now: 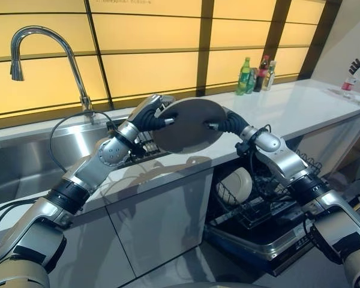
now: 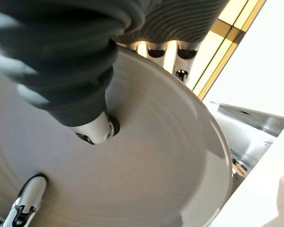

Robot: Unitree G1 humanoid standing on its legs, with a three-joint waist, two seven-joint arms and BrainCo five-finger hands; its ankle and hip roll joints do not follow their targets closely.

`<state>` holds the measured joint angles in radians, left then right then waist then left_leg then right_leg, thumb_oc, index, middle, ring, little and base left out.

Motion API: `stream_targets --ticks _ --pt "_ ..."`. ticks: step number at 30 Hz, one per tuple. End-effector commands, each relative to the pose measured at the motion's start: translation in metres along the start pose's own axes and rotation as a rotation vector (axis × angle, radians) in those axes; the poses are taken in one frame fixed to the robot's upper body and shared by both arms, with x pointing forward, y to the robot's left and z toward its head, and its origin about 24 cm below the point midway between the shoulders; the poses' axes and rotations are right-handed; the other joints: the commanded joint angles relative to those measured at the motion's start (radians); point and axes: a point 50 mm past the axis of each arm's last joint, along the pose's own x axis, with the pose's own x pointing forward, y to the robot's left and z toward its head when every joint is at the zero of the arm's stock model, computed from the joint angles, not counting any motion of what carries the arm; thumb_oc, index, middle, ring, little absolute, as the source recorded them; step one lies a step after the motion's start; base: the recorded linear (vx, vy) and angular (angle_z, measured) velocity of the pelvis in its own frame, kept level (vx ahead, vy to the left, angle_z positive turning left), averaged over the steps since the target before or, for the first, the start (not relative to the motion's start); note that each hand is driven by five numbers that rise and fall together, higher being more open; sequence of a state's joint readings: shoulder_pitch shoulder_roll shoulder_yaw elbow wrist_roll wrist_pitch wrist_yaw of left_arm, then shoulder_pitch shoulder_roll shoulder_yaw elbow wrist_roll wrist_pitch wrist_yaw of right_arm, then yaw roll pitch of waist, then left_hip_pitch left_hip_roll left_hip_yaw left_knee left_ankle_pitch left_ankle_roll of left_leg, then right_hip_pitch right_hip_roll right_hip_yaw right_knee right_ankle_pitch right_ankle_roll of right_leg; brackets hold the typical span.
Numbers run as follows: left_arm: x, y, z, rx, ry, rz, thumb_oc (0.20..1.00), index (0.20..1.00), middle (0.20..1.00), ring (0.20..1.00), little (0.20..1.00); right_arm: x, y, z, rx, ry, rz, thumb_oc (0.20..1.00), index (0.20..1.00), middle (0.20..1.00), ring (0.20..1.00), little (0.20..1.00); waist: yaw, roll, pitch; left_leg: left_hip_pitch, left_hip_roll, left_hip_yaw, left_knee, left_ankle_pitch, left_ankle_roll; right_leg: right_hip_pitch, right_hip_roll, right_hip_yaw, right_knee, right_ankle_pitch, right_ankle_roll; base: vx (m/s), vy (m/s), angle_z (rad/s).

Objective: Pick up plates and place into dishwasher.

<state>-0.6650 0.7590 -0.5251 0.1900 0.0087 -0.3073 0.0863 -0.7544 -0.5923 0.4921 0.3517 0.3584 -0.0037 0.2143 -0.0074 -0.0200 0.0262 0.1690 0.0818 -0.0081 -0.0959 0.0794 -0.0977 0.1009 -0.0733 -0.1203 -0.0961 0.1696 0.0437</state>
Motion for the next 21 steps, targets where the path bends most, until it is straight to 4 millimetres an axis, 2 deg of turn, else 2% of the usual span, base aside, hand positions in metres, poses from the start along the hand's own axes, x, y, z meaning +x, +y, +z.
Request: stream_targets --ticks 1,7,14,18,21 --pt "0.014 0.023 0.034 0.012 -0.18 0.102 1.0 1.0 1.0 1.0 1.0 -0.001 -0.053 0.043 -0.283 -0.071 -0.169 0.2 0.2 0.2 0.2 0.2 0.029 0.0 0.048 0.009 -0.11 0.03 0.009 -0.111 0.089 0.062 0.026 0.007 0.009 -0.138 0.034 0.0 0.0 0.0" --pt "-0.012 0.036 0.01 0.064 -0.076 0.098 1.0 1.0 1.0 1.0 1.0 -0.041 -0.086 0.029 -0.328 -0.032 -0.342 0.2 0.2 0.2 0.2 0.2 0.017 -0.004 0.072 0.001 -0.11 0.045 0.009 -0.105 0.095 0.048 0.029 0.023 0.009 -0.127 0.035 0.01 -0.018 -0.03" --pt "-0.043 0.046 -0.009 0.084 0.035 0.107 1.0 1.0 1.0 1.0 1.0 -0.095 -0.128 0.004 -0.453 0.133 -0.564 0.2 0.2 0.2 0.2 0.2 0.006 -0.005 0.105 -0.005 -0.106 0.055 0.009 -0.107 0.096 0.035 0.034 0.039 0.009 -0.121 0.041 0.01 -0.03 -0.11" --pt "-0.053 0.048 -0.018 0.094 0.096 0.127 1.0 1.0 1.0 1.0 1.0 -0.125 -0.152 -0.009 -0.533 0.252 -0.715 0.2 0.2 0.2 0.2 0.2 0.004 -0.004 0.12 -0.017 -0.107 0.058 0.012 -0.107 0.095 0.023 0.035 0.043 0.009 -0.116 0.045 0.0 -0.038 -0.06" --pt "-0.056 0.046 -0.023 0.067 0.137 0.142 1.0 1.0 1.0 1.0 1.0 -0.139 -0.163 -0.018 -0.555 0.329 -0.802 0.2 0.2 0.2 0.2 0.2 0.006 -0.001 0.14 -0.031 -0.105 0.058 0.016 -0.114 0.093 0.012 0.035 0.045 0.009 -0.12 0.049 -0.04 -0.039 -0.06"
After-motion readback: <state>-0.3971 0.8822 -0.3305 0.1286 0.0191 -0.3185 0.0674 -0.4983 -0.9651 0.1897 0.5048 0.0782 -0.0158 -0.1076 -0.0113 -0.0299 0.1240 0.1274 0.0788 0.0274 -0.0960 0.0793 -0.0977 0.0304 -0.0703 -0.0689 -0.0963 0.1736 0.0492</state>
